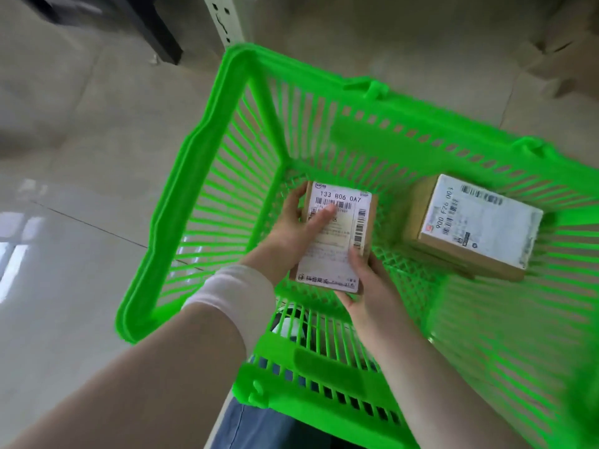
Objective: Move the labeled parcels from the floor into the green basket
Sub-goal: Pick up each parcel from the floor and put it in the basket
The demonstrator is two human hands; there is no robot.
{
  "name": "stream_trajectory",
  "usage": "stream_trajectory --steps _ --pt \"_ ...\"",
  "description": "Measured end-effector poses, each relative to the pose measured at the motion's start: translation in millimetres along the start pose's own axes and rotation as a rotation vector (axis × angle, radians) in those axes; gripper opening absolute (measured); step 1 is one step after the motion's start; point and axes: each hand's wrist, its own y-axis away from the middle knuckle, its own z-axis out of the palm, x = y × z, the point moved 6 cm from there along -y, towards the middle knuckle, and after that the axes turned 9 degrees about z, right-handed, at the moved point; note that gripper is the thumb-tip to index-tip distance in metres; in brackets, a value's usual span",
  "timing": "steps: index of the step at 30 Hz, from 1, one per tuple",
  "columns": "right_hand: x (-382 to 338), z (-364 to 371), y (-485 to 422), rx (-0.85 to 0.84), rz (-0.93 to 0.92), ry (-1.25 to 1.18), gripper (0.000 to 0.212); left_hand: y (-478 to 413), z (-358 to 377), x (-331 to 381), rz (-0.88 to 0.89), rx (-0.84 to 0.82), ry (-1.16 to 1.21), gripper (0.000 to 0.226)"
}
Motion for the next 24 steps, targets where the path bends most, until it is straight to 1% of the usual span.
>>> stream_trajectory --steps 2,4,5,12,13,15,16,17,19,20,22,24 --pt "3.0 -1.8 -20.7 0.038 -0.002 -0.056 0.029 -15.5 4.9 -9.2 0.001 -0.026 -0.038 0.065" --pt "6.0 -3.0 -40.3 0.076 0.004 -0.055 0.018 -27.7 8.2 -14.9 0.008 -0.037 -0.061 0.062" --pt "7.2 -3.0 -48.1 0.091 0.011 -0.041 0.016 -32.9 9.0 -18.2 0.007 -0.036 -0.073 0.062" --pt "14.0 -7.1 -65.0 0.191 0.079 0.005 0.014 -53.3 2.3 -36.1 -0.056 -0.007 -0.169 0.067" --pt "14.5 -8.1 -63.6 0.215 0.086 -0.006 0.023 -55.1 -0.1 -35.0 -0.044 0.011 -0.174 0.068" --pt "19.4 -13.0 -56.6 0.299 0.144 -0.112 0.053 -58.3 -4.9 -28.6 0.021 0.063 -0.174 0.069" --pt "23.6 -14.6 -52.3 0.337 0.191 -0.202 0.057 -59.5 -6.5 -24.0 0.051 0.081 -0.17 0.066" --pt "28.4 -14.5 -48.4 0.355 0.237 -0.293 0.052 -59.8 -6.9 -20.0 0.063 0.089 -0.166 0.06" --pt "34.0 -6.0 -40.2 0.309 0.317 -0.409 0.024 -57.2 -6.4 -14.5 0.058 0.085 -0.178 0.041" --pt "33.1 -1.0 -36.8 0.28 0.326 -0.437 0.018 -54.8 -6.5 -12.7 0.056 0.084 -0.207 0.031" --pt "27.8 3.0 -31.5 0.285 0.303 -0.428 0.018 -48.6 -10.2 -11.1 0.055 0.115 -0.252 0.017" --pt "17.2 2.2 -28.5 0.336 0.221 -0.286 0.023 -40.5 -20.7 -11.2 0.033 0.208 -0.206 0.016"
